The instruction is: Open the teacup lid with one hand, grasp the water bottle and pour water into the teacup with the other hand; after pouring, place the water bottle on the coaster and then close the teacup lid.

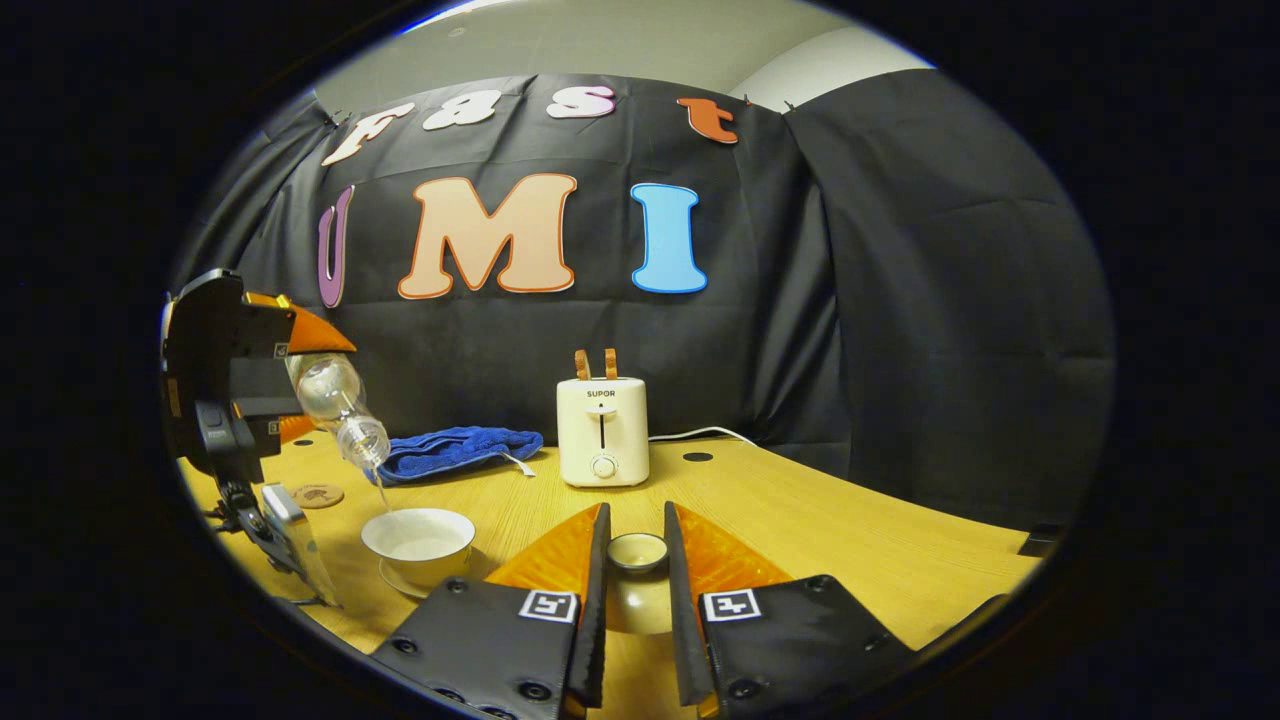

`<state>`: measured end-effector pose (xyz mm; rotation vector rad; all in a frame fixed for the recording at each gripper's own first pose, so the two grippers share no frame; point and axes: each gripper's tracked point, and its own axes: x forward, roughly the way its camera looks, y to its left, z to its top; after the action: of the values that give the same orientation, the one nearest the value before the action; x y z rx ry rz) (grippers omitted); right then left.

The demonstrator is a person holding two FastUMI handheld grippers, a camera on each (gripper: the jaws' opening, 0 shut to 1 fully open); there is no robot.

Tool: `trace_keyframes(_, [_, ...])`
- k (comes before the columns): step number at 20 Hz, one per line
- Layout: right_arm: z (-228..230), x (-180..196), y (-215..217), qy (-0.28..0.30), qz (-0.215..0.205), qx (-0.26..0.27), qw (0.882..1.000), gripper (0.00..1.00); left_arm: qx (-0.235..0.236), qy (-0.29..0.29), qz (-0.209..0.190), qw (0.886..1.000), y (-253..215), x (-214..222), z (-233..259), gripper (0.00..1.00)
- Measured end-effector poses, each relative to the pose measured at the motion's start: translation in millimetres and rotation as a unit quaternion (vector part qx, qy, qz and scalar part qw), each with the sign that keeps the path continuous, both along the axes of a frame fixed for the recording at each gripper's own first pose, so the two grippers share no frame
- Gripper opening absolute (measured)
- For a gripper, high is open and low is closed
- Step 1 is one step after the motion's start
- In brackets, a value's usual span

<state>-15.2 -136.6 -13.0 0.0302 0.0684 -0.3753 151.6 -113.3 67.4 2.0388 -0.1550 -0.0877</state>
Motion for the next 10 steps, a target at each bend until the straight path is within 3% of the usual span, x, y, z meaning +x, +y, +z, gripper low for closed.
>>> trace_keyframes(3, [0,1,1,0.0,0.003,0.0,1.0,0.31,-0.074,0.03,-0.002,0.997,-3,-1,-26,0.66])
trace_keyframes(6, [-1,1,1,0.0,0.003,0.001,1.0,0.31,-0.174,0.054,-0.001,0.983,-4,-4,-48,0.66])
trace_keyframes(8, [0,1,1,-0.001,0.003,0.0,1.0,0.31,-0.253,0.061,-0.002,0.966,-2,-5,-50,0.66])
trace_keyframes(10, [-1,1,1,-0.001,0.003,0.0,1.0,0.31,-0.344,0.075,0.011,0.936,7,-9,-54,0.66])
